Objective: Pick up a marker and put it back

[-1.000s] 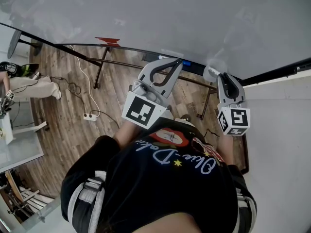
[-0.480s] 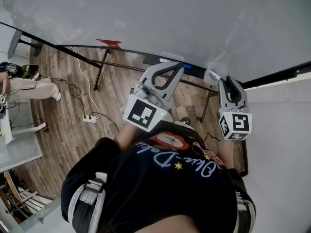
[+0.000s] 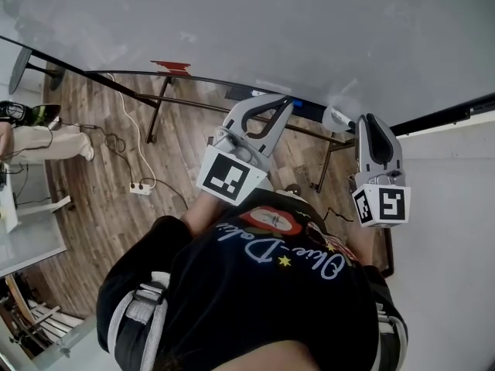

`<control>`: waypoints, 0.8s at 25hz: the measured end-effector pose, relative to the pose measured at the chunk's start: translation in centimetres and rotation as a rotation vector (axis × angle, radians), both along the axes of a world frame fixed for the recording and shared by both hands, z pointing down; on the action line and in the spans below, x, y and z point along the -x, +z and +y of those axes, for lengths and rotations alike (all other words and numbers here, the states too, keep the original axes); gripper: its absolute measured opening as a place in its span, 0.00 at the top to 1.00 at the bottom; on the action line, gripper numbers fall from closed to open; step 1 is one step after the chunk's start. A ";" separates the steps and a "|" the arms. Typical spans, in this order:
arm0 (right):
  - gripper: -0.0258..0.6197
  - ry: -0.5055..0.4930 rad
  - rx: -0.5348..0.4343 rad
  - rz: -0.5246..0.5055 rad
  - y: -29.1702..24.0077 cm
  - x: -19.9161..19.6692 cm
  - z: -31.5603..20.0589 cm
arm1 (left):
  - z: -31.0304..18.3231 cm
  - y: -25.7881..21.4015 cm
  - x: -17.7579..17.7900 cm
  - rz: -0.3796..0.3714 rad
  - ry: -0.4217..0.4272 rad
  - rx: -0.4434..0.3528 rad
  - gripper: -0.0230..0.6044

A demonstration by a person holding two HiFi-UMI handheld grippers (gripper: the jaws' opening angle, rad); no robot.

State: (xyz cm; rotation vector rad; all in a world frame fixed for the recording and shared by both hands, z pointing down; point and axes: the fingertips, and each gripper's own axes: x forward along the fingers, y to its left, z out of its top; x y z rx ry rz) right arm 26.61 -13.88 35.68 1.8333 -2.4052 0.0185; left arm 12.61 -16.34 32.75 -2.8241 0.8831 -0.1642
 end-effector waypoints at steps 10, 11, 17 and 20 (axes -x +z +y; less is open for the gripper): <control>0.96 -0.022 -0.017 -0.017 -1.2 0.7 0.9 | 0.4 0.1 -0.1 0.004 0.014 0.008 0.96; 0.96 -0.023 -0.015 -0.017 -1.3 0.7 0.8 | 0.4 0.1 -0.1 0.004 0.014 0.010 0.96; 0.96 -0.025 -0.016 -0.015 -1.4 0.8 0.8 | 0.3 0.1 -0.2 0.004 0.017 0.009 0.96; 0.96 -0.019 -0.029 -0.012 -1.4 0.8 1.2 | 0.8 0.2 -0.2 0.004 0.016 0.007 0.96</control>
